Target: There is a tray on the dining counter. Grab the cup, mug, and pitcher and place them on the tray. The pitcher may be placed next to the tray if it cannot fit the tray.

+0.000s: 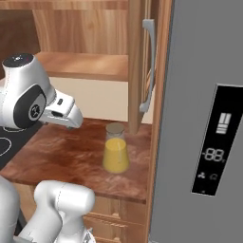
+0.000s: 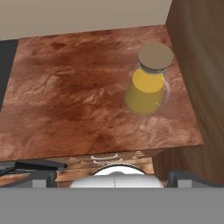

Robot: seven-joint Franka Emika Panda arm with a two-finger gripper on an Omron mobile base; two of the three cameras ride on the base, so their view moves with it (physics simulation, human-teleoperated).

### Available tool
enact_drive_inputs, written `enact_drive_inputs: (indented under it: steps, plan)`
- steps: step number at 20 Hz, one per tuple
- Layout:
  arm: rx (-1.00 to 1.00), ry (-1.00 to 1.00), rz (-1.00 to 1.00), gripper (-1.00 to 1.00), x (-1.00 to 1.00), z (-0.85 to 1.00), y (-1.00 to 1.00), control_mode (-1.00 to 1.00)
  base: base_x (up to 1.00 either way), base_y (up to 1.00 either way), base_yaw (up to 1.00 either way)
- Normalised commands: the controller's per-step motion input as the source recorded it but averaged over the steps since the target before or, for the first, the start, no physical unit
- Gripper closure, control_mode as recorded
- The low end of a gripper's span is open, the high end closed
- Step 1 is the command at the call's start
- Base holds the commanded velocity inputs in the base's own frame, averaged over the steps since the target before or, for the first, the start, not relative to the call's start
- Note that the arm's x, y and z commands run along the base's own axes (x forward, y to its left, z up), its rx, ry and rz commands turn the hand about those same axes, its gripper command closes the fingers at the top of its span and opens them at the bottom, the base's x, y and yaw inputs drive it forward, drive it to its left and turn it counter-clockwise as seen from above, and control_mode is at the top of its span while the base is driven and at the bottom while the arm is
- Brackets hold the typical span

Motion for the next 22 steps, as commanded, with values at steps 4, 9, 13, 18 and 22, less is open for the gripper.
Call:
enact_drive_inputs:
  steps: [4, 9, 13, 18, 22]
  plan:
    - [0.00, 0.00, 0.00, -1.00, 0.00, 0.00, 0.00, 1.00, 0.00, 0.00, -0.09]
    - [0.00, 0.00, 0.00, -1.00, 0.00, 0.00, 0.00, 1.00, 0.00, -0.20, 0.00]
    - [0.00, 0.00, 0.00, -1.00, 0.00, 0.00, 0.00, 1.00, 0.00, -0.24, 0.00]
    - [0.00, 0.00, 0.00, -1.00, 0.00, -0.11, -0.17, -1.00, 0.00, 0.00, 0.00]
    - [0.00, 0.00, 0.00, -1.00, 0.00, -0.40, -0.24, -1.00, 0.00, 0.00, 0.00]
